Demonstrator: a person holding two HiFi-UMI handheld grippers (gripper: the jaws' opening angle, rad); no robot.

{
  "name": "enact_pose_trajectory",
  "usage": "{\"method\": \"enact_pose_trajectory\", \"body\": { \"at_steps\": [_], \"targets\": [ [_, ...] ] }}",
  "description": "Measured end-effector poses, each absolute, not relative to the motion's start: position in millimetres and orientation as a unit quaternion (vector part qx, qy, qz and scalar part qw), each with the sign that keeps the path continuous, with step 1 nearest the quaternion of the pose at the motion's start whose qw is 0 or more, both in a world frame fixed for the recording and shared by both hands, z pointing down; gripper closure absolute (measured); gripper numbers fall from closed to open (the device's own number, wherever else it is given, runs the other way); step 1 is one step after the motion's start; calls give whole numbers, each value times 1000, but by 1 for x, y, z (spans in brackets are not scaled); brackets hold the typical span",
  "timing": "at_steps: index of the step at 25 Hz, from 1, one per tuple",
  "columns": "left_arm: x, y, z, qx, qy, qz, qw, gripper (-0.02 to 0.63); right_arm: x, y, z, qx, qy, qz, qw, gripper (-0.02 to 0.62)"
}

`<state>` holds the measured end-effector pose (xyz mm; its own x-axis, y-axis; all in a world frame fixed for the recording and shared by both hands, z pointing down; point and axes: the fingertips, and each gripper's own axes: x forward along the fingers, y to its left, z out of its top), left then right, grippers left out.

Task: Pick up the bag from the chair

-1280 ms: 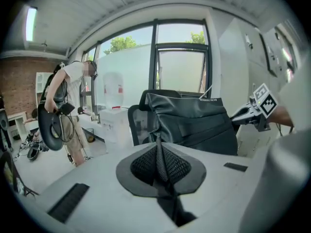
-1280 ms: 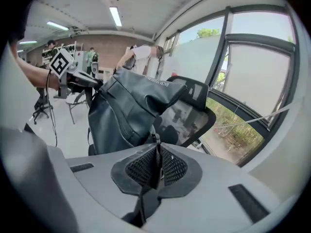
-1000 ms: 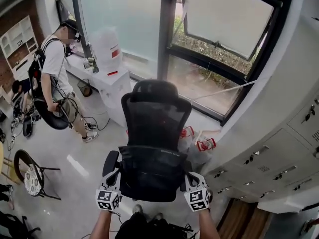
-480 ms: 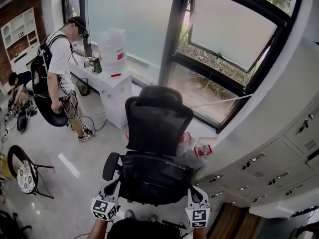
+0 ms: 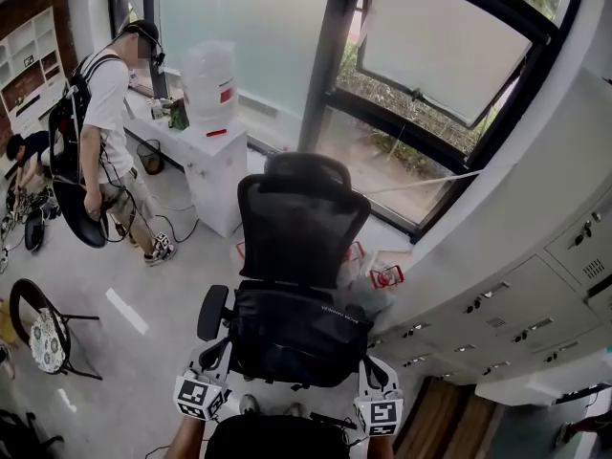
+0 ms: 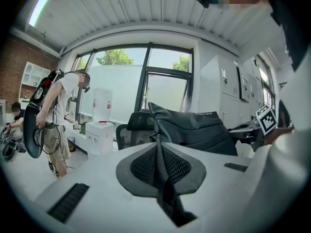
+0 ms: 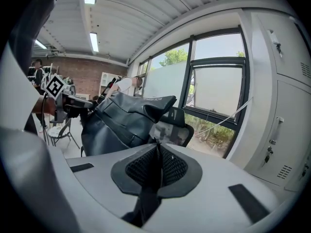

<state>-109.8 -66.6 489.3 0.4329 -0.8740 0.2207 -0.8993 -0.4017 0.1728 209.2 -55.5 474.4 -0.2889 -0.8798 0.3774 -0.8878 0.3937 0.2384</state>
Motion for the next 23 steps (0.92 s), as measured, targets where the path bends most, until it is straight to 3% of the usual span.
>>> {"method": "enact_pose_trajectory", "body": {
  "at_steps": [23],
  "targets": [
    [-115,-37,491,832,-535,36,144,595,200,-36,475,542,-808,4,230,581]
  ]
}}
